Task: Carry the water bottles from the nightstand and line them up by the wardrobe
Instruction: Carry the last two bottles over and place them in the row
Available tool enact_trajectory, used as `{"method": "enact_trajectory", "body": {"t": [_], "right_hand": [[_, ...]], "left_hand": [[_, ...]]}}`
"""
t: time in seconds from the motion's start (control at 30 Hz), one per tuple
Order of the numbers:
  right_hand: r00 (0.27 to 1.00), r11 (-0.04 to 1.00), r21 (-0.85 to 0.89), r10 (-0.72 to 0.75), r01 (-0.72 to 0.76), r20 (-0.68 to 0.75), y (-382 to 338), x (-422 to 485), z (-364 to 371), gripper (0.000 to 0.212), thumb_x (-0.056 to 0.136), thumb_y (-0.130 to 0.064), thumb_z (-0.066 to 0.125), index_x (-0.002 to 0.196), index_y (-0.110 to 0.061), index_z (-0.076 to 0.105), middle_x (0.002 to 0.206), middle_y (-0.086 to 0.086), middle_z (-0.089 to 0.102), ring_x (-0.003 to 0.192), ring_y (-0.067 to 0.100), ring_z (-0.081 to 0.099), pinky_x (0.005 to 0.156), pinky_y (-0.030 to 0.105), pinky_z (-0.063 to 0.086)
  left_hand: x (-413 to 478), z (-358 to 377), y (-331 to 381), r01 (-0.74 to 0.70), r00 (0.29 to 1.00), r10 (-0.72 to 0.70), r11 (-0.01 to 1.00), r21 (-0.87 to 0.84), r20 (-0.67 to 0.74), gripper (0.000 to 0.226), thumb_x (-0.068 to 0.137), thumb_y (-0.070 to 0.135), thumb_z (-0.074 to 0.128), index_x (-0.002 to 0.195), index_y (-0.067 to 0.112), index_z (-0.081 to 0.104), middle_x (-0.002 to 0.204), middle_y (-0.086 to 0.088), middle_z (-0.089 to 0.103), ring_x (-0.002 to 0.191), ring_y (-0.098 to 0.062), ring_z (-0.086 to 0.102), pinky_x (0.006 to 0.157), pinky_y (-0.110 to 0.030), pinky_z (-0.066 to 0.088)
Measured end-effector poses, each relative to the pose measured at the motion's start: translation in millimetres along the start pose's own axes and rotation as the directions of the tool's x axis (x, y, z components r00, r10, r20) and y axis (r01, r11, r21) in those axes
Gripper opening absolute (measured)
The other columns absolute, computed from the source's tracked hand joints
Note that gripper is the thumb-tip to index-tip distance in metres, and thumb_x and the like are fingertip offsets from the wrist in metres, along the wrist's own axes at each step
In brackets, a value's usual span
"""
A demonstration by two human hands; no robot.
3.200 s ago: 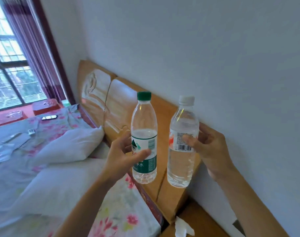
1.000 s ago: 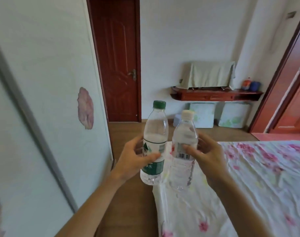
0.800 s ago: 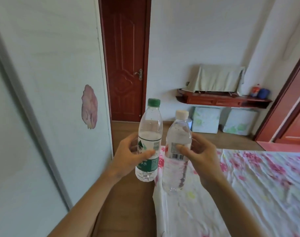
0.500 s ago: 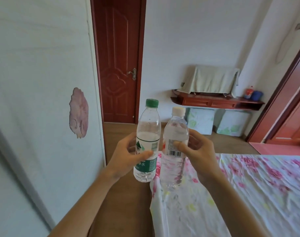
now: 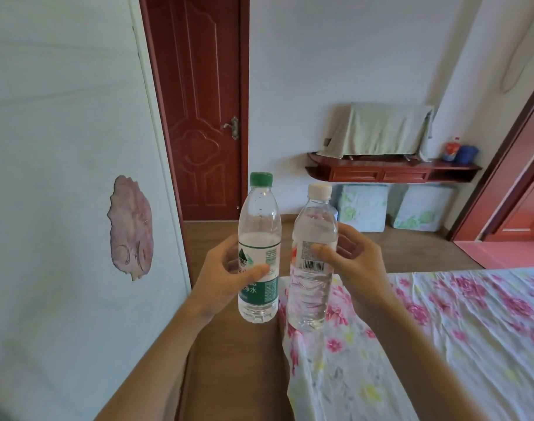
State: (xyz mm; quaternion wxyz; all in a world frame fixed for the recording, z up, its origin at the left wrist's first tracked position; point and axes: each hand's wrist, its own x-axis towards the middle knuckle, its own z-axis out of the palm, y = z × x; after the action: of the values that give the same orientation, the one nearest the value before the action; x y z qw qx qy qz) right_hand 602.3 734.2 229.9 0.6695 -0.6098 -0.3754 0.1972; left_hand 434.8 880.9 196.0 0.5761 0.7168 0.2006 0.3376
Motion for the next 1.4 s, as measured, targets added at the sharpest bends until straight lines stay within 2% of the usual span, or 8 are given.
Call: {"method": "enact_trajectory", "body": {"t": [0.13, 0.33, 0.43, 0.63, 0.97, 1.1, 1.3, 1.4], "right_hand": [[1.000, 1.000, 0.015, -0.005, 0.005, 0.018, 12, 34, 8, 0.036, 0.079, -0.008, 0.079, 0.109, -0.025, 0.072, 0.103, -0.003, 0.077, 0.098, 0.021, 0.072, 0.089, 0.043, 0.058], [0.996, 0.999, 0.035, -0.028, 0.025, 0.084, 35, 104, 14, 0.035, 0.076, -0.010, 0.080, 0.107, -0.025, 0.072, 0.102, -0.001, 0.077, 0.097, 0.023, 0.072, 0.091, 0.048, 0.058], [0.992, 0.998, 0.044, -0.043, 0.038, 0.118, 45, 142, 15, 0.039, 0.070, -0.020, 0.082, 0.107, -0.025, 0.072, 0.103, -0.003, 0.077, 0.099, 0.021, 0.072, 0.093, 0.048, 0.057], [0.984, 0.997, 0.069, -0.057, 0.045, 0.171, 62, 214, 5, 0.036, 0.077, -0.008, 0.080, 0.110, -0.021, 0.071, 0.104, 0.000, 0.077, 0.100, 0.022, 0.072, 0.093, 0.049, 0.057], [0.988, 0.996, 0.093, -0.011, -0.003, 0.155, 89, 284, -2, 0.038, 0.077, -0.009, 0.080, 0.112, -0.022, 0.071, 0.105, 0.000, 0.076, 0.102, 0.026, 0.071, 0.092, 0.049, 0.058], [0.988, 0.997, 0.079, 0.008, -0.020, 0.152, 102, 310, 4, 0.038, 0.077, -0.011, 0.080, 0.113, -0.020, 0.071, 0.105, 0.000, 0.076, 0.103, 0.026, 0.070, 0.093, 0.049, 0.057], [0.992, 0.998, 0.062, 0.017, -0.025, 0.127, 121, 362, 25, 0.038, 0.077, -0.013, 0.081, 0.113, -0.022, 0.071, 0.106, 0.001, 0.076, 0.104, 0.026, 0.070, 0.094, 0.050, 0.056], [0.993, 0.999, 0.034, 0.013, -0.017, 0.116, 128, 395, 39, 0.040, 0.078, -0.015, 0.081, 0.116, -0.021, 0.070, 0.107, 0.000, 0.076, 0.104, 0.022, 0.071, 0.095, 0.049, 0.056]], "left_hand": [[29, -7, -14, 0.015, 1.000, -0.015, 1.000, 0.009, -0.026, 0.056, 0.069, 0.030, 0.081, 0.121, 0.025, 0.061, 0.110, 0.009, 0.074, 0.105, -0.014, 0.069, 0.087, -0.033, 0.058], [89, -15, -35, 0.029, 0.996, -0.026, 0.999, 0.042, -0.080, 0.055, 0.069, 0.034, 0.085, 0.119, 0.028, 0.062, 0.110, 0.012, 0.073, 0.105, -0.010, 0.069, 0.087, -0.033, 0.058], [123, -15, -42, 0.035, 0.994, -0.030, 0.999, 0.042, -0.100, 0.054, 0.066, 0.031, 0.078, 0.117, 0.029, 0.061, 0.108, 0.014, 0.073, 0.104, -0.009, 0.068, 0.085, -0.030, 0.058], [185, -10, -49, 0.047, 0.986, -0.039, 0.998, 0.048, -0.159, 0.052, 0.064, 0.028, 0.079, 0.113, 0.033, 0.061, 0.105, 0.019, 0.073, 0.100, -0.004, 0.068, 0.081, -0.025, 0.056], [259, -8, -58, 0.024, 0.987, -0.013, 0.997, 0.071, -0.161, 0.053, 0.065, 0.030, 0.089, 0.109, 0.036, 0.062, 0.101, 0.020, 0.074, 0.097, -0.002, 0.069, 0.079, -0.024, 0.055], [290, -12, -69, 0.005, 0.987, 0.007, 0.997, 0.071, -0.158, 0.045, 0.068, 0.023, 0.078, 0.108, 0.034, 0.061, 0.099, 0.023, 0.073, 0.095, 0.000, 0.069, 0.074, -0.019, 0.055], [346, -33, -90, -0.003, 0.990, 0.011, 0.999, 0.054, -0.137, 0.044, 0.067, 0.023, 0.078, 0.107, 0.032, 0.061, 0.097, 0.024, 0.073, 0.094, 0.001, 0.069, 0.070, -0.014, 0.055], [380, -50, -102, -0.005, 0.992, 0.010, 0.999, 0.043, -0.127, 0.042, 0.073, 0.013, 0.078, 0.106, 0.032, 0.061, 0.095, 0.025, 0.073, 0.093, 0.003, 0.068, 0.070, -0.012, 0.053]]}}
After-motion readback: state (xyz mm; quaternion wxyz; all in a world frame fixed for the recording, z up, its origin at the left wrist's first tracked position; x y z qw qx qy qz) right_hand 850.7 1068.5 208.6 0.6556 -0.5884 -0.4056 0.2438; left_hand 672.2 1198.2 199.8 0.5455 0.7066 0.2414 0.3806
